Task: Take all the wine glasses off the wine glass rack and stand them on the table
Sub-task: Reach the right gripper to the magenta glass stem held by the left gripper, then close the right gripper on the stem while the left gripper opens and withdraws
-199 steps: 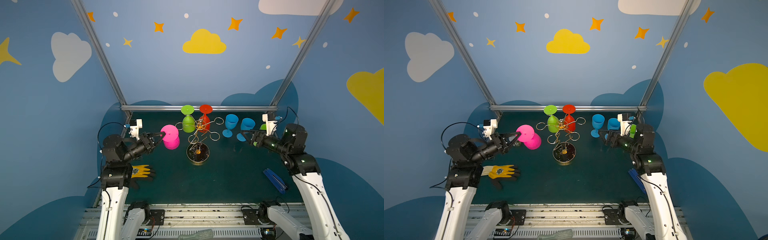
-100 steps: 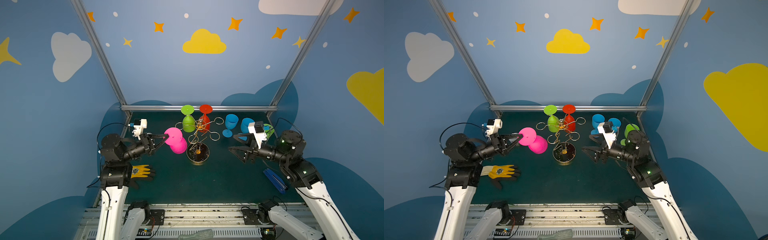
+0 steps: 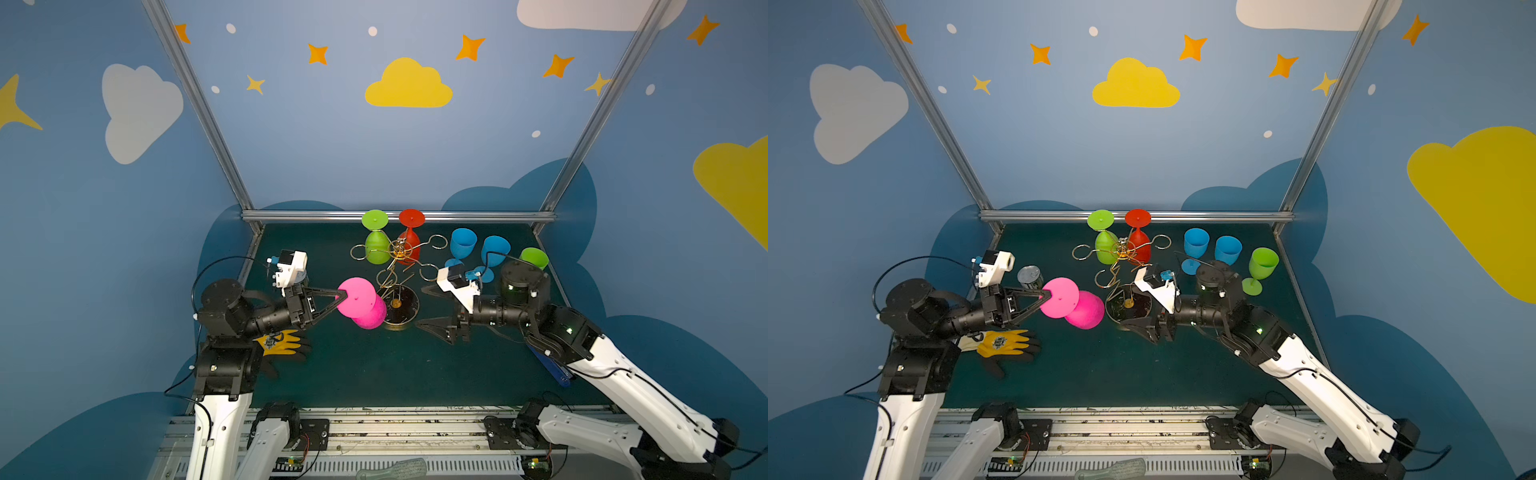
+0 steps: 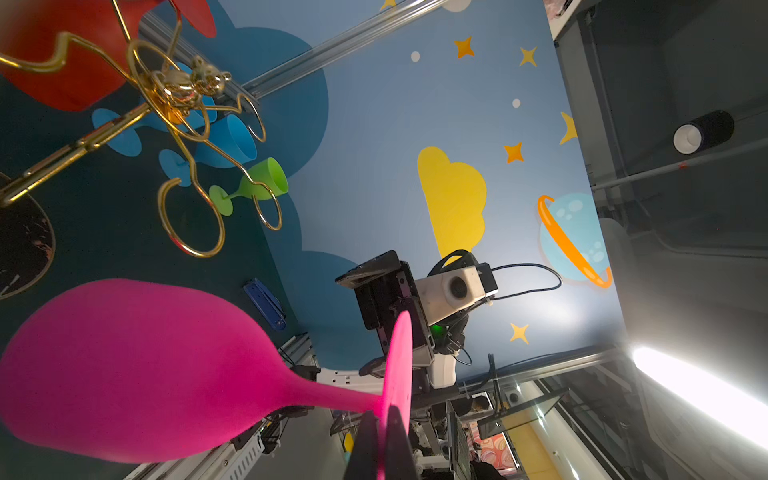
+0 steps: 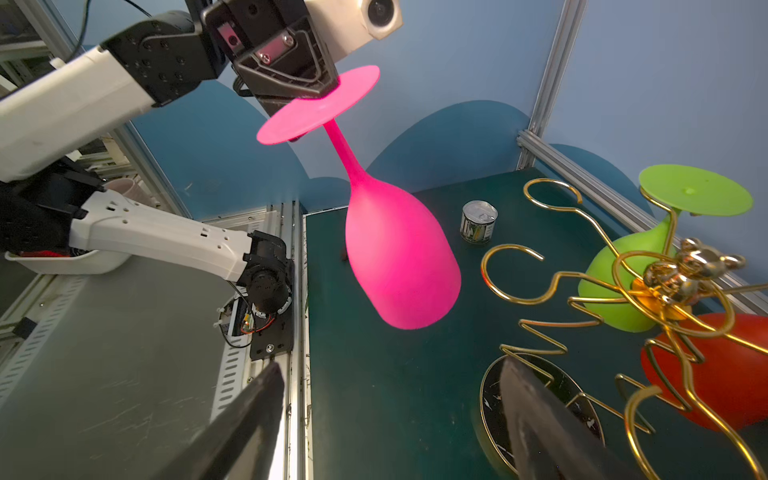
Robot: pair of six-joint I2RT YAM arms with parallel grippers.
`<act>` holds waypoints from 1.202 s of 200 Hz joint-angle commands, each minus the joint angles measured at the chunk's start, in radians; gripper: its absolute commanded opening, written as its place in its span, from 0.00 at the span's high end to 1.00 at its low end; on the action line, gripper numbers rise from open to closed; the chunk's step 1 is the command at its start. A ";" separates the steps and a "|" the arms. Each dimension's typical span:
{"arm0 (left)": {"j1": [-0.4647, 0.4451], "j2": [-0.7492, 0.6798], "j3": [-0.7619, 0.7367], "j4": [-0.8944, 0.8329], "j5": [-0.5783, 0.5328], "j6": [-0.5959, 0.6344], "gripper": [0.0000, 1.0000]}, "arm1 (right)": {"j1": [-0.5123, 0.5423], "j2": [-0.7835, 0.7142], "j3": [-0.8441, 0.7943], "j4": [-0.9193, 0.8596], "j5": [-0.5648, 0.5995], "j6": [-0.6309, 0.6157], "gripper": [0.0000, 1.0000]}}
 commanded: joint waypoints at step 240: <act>-0.069 -0.031 -0.080 0.400 0.023 -0.331 0.96 | 0.195 0.290 0.068 0.256 0.094 0.030 0.17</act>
